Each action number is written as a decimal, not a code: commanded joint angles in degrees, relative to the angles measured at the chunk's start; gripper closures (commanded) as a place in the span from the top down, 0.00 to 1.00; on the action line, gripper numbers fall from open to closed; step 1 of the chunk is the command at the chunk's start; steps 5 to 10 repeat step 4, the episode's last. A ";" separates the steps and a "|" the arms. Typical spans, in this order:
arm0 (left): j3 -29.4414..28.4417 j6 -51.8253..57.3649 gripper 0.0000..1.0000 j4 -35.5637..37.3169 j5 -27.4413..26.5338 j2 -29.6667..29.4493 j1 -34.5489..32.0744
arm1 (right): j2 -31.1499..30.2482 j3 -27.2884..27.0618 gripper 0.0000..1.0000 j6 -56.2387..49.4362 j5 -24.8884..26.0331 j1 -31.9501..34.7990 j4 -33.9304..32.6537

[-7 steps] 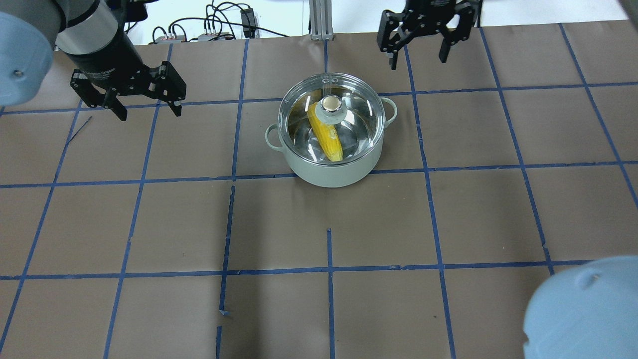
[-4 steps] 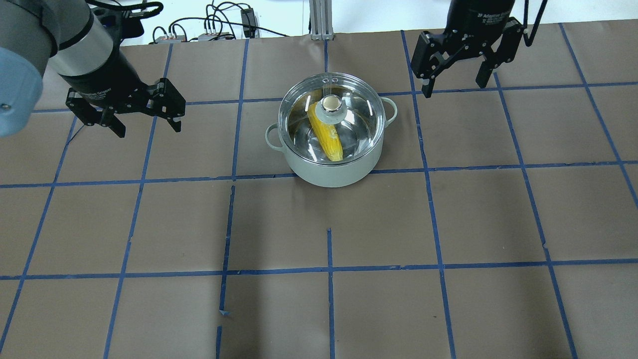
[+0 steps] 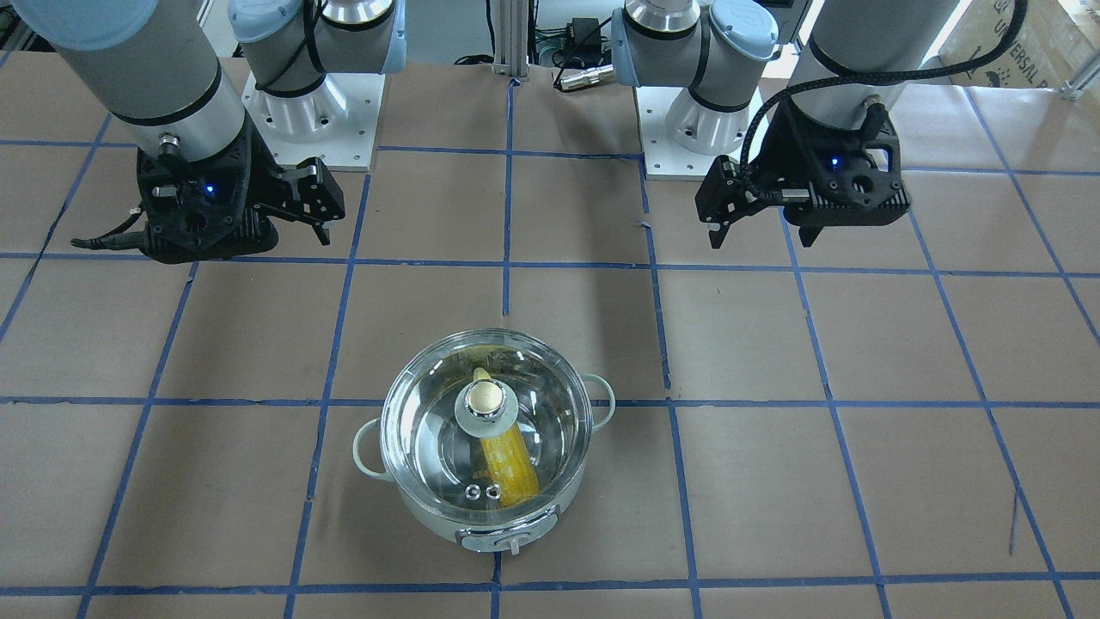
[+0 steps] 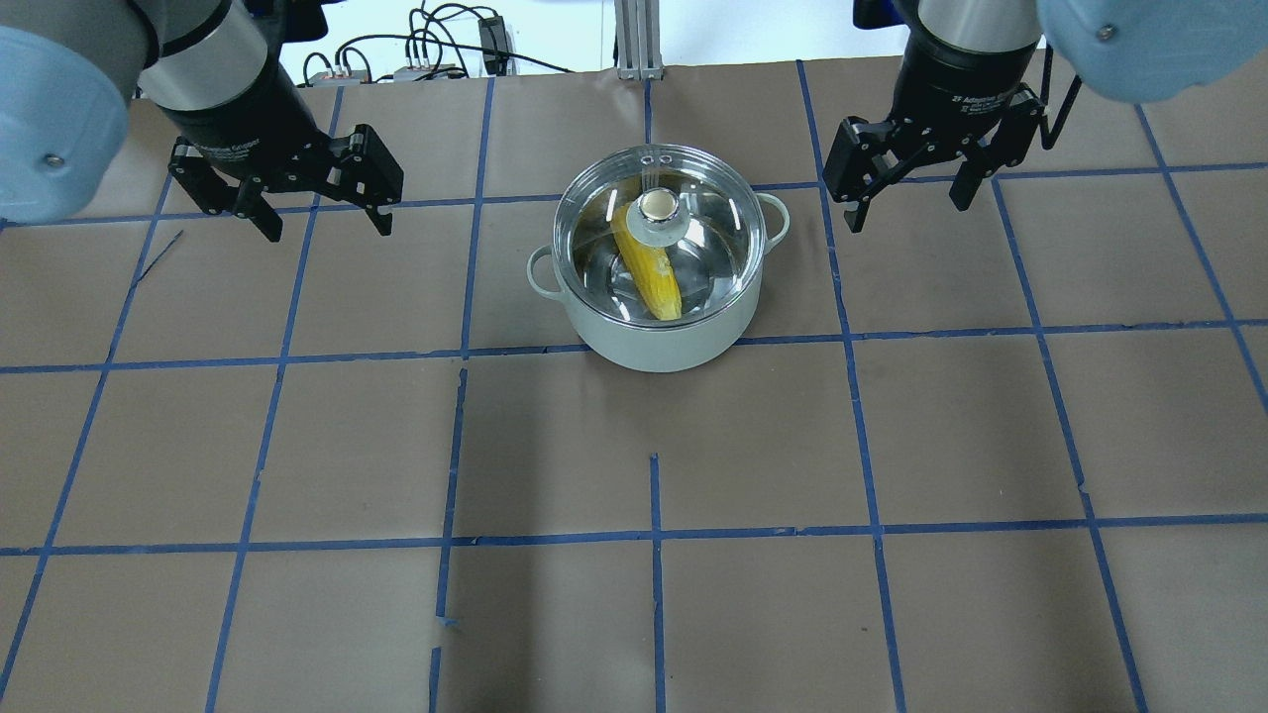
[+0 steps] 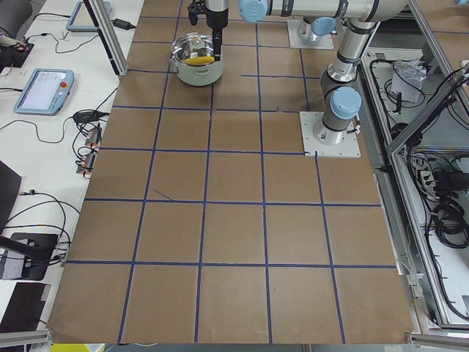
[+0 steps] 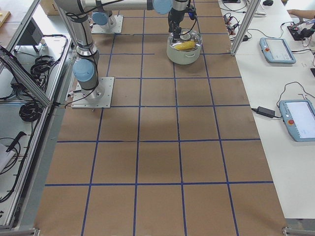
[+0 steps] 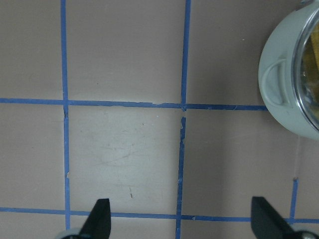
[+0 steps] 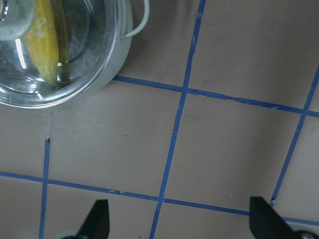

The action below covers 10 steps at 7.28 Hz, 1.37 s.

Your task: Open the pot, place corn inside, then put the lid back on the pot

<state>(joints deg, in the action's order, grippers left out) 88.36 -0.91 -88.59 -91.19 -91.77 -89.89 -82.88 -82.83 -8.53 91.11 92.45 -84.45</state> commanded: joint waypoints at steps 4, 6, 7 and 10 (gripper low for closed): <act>1.02 -0.06 1.00 0.08 0.14 -0.16 -0.37 | -0.26 0.47 0.99 0.18 -0.92 -0.08 -2.21; 1.02 -0.06 1.00 0.08 0.14 -0.16 -0.37 | -0.26 0.47 0.99 0.18 -0.92 -0.08 -2.21; 1.02 -0.06 1.00 0.08 0.14 -0.16 -0.37 | -0.26 0.47 0.99 0.18 -0.92 -0.08 -2.21; 1.02 -0.06 1.00 0.08 0.14 -0.16 -0.37 | -0.26 0.47 0.99 0.18 -0.92 -0.08 -2.21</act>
